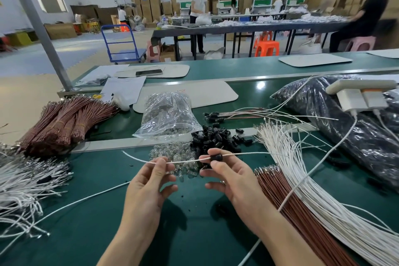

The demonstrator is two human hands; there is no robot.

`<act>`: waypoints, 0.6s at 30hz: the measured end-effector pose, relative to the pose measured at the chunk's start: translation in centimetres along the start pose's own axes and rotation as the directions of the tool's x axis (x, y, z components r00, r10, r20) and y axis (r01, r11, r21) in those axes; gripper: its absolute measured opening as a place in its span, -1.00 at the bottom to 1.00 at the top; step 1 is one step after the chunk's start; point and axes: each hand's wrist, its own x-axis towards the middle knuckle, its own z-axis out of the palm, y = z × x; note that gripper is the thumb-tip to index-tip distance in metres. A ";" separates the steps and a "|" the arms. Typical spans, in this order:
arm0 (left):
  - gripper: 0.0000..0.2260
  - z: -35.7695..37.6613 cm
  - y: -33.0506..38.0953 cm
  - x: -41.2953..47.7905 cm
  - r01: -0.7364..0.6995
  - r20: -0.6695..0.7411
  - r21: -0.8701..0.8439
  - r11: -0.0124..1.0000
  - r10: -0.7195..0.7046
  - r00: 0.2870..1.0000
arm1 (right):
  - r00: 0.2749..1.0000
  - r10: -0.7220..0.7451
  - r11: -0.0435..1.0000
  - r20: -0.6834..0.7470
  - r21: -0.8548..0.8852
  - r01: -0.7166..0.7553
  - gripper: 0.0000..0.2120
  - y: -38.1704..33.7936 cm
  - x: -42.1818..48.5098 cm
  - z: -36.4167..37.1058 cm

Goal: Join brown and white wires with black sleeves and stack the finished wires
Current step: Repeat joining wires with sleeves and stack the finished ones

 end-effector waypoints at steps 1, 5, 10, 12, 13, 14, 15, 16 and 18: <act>-0.81 0.2 -0.2 -0.2 -0.024 0.023 0.068 0.997 0.022 0.999 | 1.000 0.004 1.000 0.019 -0.029 -0.004 -0.78 0.2 -0.1 0.2; -0.85 0.7 -0.8 -1.1 -0.183 0.163 0.290 0.939 0.139 0.977 | 0.998 0.013 0.995 0.068 -0.102 -0.006 -0.78 0.5 -0.4 0.8; -0.83 0.4 -0.7 -0.9 -0.102 0.135 0.198 0.975 0.076 0.988 | 0.999 0.022 1.000 0.024 0.006 -0.022 -0.78 0.0 -0.2 0.5; -0.83 0.4 -0.8 -0.9 -0.073 0.139 0.179 0.981 0.048 0.989 | 0.998 0.051 0.996 0.033 0.069 -0.053 -0.72 0.1 -0.2 0.5; -0.81 0.5 -0.9 -0.9 -0.086 0.149 0.204 0.975 0.056 0.987 | 0.997 0.065 0.993 0.042 0.093 -0.069 -0.72 0.1 -0.2 0.6; -0.79 0.6 -1.1 -1.0 -0.120 0.167 0.245 0.962 0.079 0.983 | 0.996 0.076 0.991 0.051 0.105 -0.081 -0.74 0.2 -0.2 0.7; -0.78 0.7 -1.2 -1.1 -0.175 0.198 0.294 0.940 0.119 0.973 | 0.995 0.081 0.990 0.057 0.109 -0.087 -0.77 0.2 -0.3 0.8; -0.76 0.8 -1.2 -1.3 -0.248 0.240 0.349 0.904 0.170 0.956 | 0.995 0.083 0.990 0.061 0.107 -0.090 -0.79 0.2 -0.3 0.9; -0.69 0.5 -1.3 -1.5 -0.434 0.360 0.494 0.753 0.277 0.891 | 0.995 0.083 0.990 0.053 0.107 -0.088 -0.80 0.1 -0.3 0.9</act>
